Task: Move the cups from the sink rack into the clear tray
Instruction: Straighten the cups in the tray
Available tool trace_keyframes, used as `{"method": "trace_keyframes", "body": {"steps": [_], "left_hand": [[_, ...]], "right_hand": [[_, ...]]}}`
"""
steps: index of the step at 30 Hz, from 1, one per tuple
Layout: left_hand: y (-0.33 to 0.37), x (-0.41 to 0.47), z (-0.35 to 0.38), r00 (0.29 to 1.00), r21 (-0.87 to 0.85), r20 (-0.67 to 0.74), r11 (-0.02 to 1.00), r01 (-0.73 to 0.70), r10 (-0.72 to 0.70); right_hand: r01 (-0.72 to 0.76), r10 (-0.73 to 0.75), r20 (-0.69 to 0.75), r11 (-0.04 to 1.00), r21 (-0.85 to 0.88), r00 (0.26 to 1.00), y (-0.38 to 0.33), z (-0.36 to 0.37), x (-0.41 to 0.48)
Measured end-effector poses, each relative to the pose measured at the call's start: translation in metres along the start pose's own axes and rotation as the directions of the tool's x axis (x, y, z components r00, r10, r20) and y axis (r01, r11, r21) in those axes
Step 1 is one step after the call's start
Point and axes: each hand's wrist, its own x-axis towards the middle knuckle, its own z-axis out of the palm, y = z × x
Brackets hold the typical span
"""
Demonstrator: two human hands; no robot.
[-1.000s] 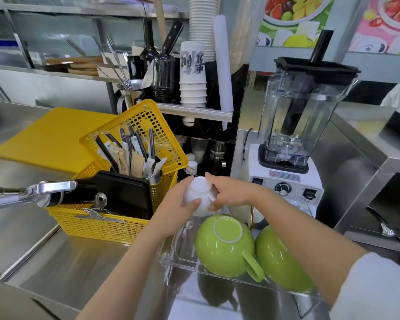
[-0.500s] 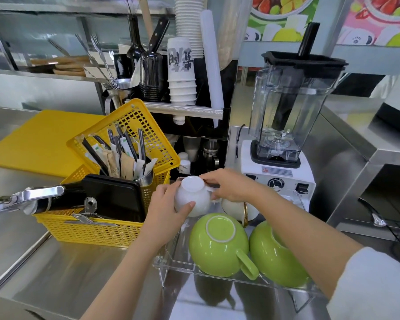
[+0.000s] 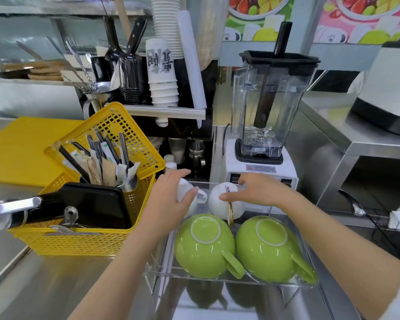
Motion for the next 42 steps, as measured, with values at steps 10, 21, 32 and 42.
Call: {"method": "trace_keyframes", "body": {"steps": [10, 21, 32, 42], "left_hand": [[0.024, 0.037, 0.039, 0.956, -0.146, 0.293, 0.989, 0.013, 0.031], [0.019, 0.023, 0.038, 0.949, -0.044, 0.308, 0.997, -0.064, 0.075], [0.021, 0.015, 0.037, 0.948, 0.012, 0.310, 0.997, -0.077, 0.069], [0.027, 0.013, 0.033, 0.954, -0.015, 0.297, 0.999, -0.043, 0.045]], "right_hand": [[-0.013, 0.015, 0.022, 0.996, -0.094, 1.000, -0.006, 0.013, -0.016], [0.091, -0.102, 0.027, 0.961, 0.261, 0.994, 0.021, 0.012, -0.004], [0.124, -0.123, -0.022, 0.933, 0.338, 0.992, 0.045, 0.012, 0.008], [0.107, -0.092, -0.060, 0.939, 0.328, 0.994, 0.053, 0.016, -0.003]]}}
